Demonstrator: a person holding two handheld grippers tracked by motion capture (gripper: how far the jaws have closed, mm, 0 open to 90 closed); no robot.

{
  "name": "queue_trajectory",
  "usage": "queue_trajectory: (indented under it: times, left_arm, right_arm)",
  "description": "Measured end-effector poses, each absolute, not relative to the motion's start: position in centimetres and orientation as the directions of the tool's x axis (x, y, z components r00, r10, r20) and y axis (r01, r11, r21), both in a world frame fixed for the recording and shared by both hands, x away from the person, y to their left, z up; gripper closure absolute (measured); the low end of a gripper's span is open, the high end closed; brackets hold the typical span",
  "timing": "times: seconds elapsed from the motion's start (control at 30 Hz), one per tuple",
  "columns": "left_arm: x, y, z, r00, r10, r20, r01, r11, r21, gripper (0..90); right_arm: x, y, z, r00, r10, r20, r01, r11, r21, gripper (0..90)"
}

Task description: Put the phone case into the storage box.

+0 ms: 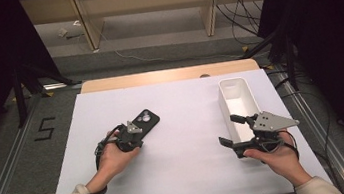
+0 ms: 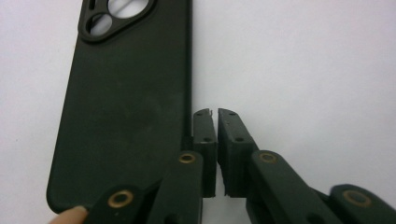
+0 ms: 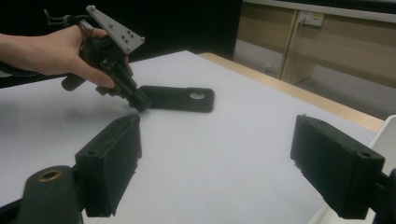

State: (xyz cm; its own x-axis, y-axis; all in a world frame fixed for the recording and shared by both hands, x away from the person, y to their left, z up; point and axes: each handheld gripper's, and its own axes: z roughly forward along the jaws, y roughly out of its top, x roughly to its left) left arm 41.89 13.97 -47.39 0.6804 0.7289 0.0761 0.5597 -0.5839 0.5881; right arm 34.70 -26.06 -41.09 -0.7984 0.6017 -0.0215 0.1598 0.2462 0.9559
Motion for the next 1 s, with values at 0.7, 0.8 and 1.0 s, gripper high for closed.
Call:
queue_trajectory:
  times: [0.7, 0.8, 1.0]
  left_arm:
    - [44.4, 14.2, -45.6, 0.661, 0.74, 0.125, 0.536, -0.583, 0.611, 0.0]
    - [45.3, 14.3, -45.9, 0.676, 0.726, 0.122, 0.545, -0.604, 0.581, 0.0]
    - [46.9, 14.6, -46.7, 0.699, 0.708, 0.101, 0.562, -0.63, 0.536, 0.2]
  right_arm:
    - [34.5, -26.4, -41.0, -0.788, 0.614, -0.033, 0.154, 0.249, 0.956, 15.5]
    - [34.5, -26.4, -41.0, -0.789, 0.613, -0.032, 0.155, 0.249, 0.956, 15.5]
    - [34.5, -26.4, -41.0, -0.789, 0.614, -0.031, 0.156, 0.249, 0.956, 15.5]
